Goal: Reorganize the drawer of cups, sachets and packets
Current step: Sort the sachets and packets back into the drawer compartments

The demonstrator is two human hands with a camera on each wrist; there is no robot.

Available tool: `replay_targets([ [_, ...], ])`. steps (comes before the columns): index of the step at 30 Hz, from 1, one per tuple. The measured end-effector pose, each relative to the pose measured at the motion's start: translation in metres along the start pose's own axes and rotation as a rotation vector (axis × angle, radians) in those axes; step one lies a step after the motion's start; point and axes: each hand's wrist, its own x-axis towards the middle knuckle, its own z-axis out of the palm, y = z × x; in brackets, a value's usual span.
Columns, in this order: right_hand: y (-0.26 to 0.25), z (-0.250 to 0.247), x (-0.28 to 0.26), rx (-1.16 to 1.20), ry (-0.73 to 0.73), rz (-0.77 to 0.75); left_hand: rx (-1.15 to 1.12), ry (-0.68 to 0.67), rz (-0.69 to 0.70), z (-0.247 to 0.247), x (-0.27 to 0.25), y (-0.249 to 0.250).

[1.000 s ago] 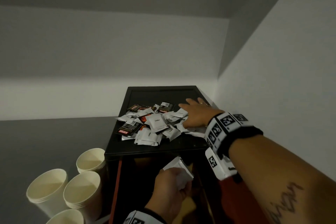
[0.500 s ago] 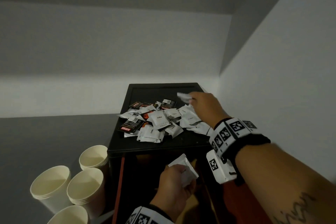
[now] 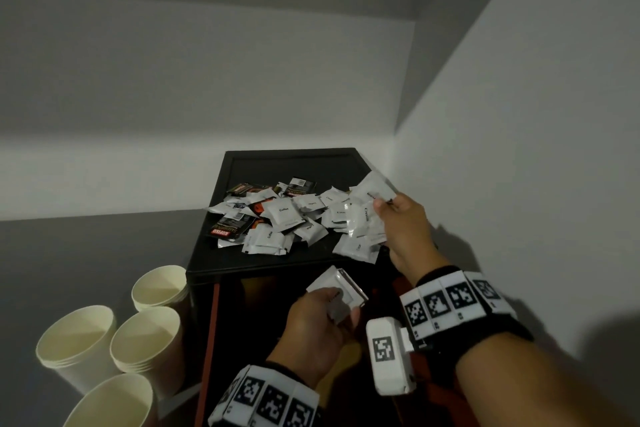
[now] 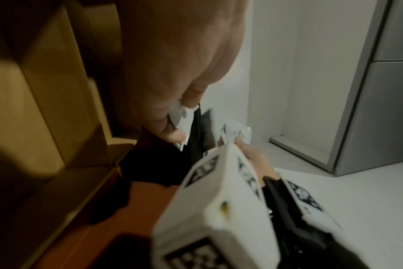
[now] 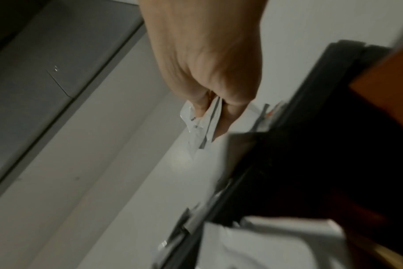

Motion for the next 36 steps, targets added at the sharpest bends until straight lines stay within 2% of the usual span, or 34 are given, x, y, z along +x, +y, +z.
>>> replay_targets([
  [5, 0.023, 0.003, -0.006, 0.038, -0.003, 0.094, -0.018, -0.032, 0.004, -0.001, 0.0, 0.0],
  [8, 0.019, 0.004, -0.01, 0.085, -0.016, 0.101, -0.013, -0.038, -0.002, 0.001, -0.002, 0.002],
  [11, 0.003, -0.003, -0.014, 0.188, 0.079, 0.051, 0.004, -0.029, -0.014, 0.001, -0.003, 0.002],
  [13, -0.006, -0.014, -0.016, 0.337, 0.143, 0.023, -0.004, -0.029, -0.021, 0.0, -0.002, 0.002],
  [16, -0.012, -0.029, -0.027, 0.391, 0.162, 0.019, -0.019, -0.044, -0.024, 0.0, -0.002, 0.003],
  [22, 0.007, -0.028, -0.056, 0.183, 0.04, 0.015, -0.027, -0.114, -0.029, 0.001, -0.005, 0.003],
  [29, 0.008, -0.025, -0.061, 0.157, 0.014, 0.03, 0.127, -0.225, -0.066, 0.001, -0.008, -0.001],
  [32, 0.004, -0.028, -0.062, -0.044, -0.074, -0.02, 0.142, -0.233, -0.089, -0.001, -0.007, -0.001],
  [36, 0.001, -0.028, -0.065, -0.511, -0.232, -0.082, 0.258, -0.307, -0.066, -0.003, -0.009, -0.001],
])
